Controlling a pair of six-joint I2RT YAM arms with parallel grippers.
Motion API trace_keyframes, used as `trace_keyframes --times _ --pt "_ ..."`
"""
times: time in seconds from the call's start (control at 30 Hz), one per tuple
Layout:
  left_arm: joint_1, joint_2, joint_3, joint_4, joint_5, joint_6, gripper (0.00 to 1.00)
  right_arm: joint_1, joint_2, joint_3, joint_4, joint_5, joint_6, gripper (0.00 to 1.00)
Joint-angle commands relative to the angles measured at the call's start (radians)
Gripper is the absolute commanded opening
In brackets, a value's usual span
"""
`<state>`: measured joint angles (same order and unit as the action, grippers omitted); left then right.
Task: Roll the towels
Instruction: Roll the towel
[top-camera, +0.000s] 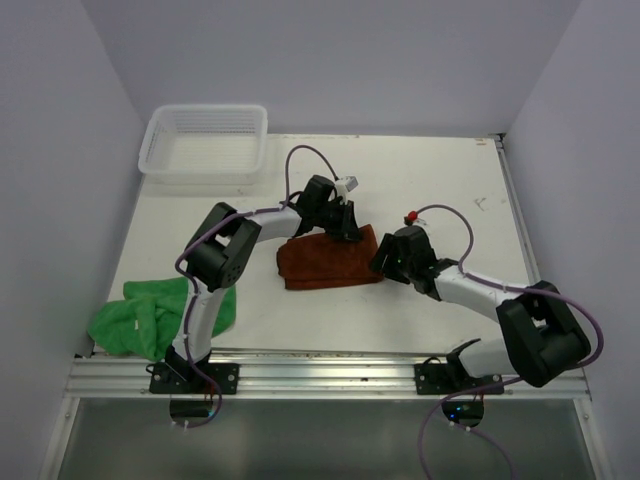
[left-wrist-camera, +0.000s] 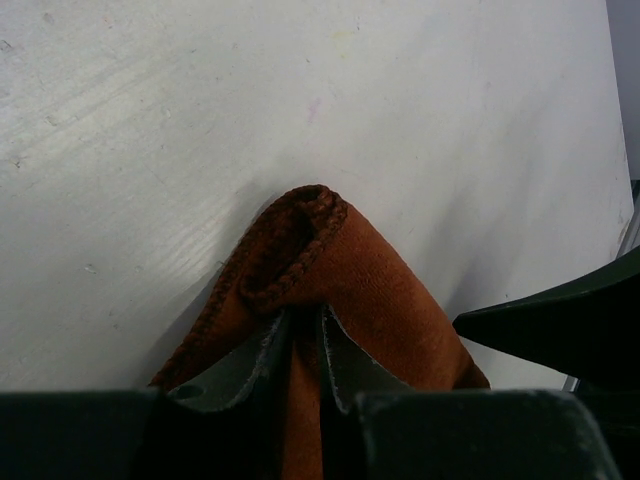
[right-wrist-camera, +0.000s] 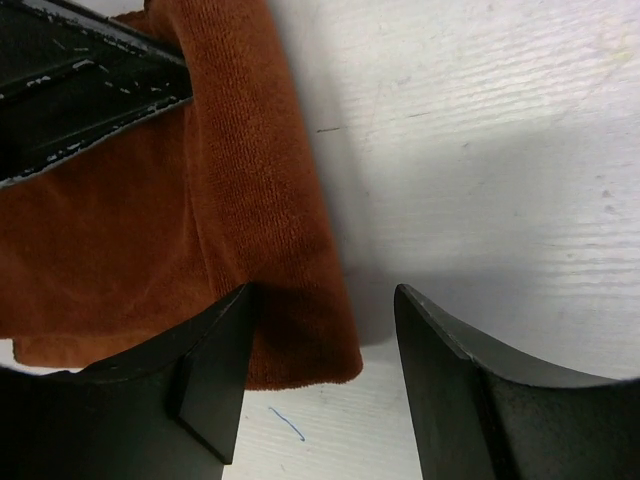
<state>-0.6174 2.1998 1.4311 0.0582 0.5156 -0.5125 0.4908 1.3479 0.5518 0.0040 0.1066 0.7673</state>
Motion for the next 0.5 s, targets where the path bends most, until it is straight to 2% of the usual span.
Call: trace_keyframes --times 0.0,0.1,0.17,0.2,0.23,0.37,0.47 --pt "-0.002 -0.032 -0.001 -0.009 -0.026 0.019 0.19 -0.006 0.016 -0.010 0.100 -0.079 0.023 0.60" --pt "-0.002 -0.037 -0.001 -0.014 -0.037 0.020 0.18 -0.009 0.025 -0.029 0.126 -0.102 0.029 0.58" --pt "-0.002 -0.038 0.000 -0.020 -0.046 0.022 0.18 -0.009 0.027 -0.041 0.145 -0.102 0.030 0.52" --pt "-0.004 -0.041 -0.003 -0.021 -0.051 0.022 0.18 -0.008 0.027 -0.047 0.148 -0.102 0.029 0.48" --pt "-0.002 -0.041 -0.003 -0.023 -0.054 0.022 0.18 -0.008 0.027 -0.047 0.149 -0.123 0.018 0.37" --pt "-0.001 -0.054 0.008 -0.038 -0.068 0.020 0.18 -0.009 0.022 -0.059 0.148 -0.117 -0.016 0.12" --pt "-0.001 -0.072 0.034 -0.057 -0.094 0.019 0.19 -0.006 0.014 -0.066 0.148 -0.108 -0.049 0.02"
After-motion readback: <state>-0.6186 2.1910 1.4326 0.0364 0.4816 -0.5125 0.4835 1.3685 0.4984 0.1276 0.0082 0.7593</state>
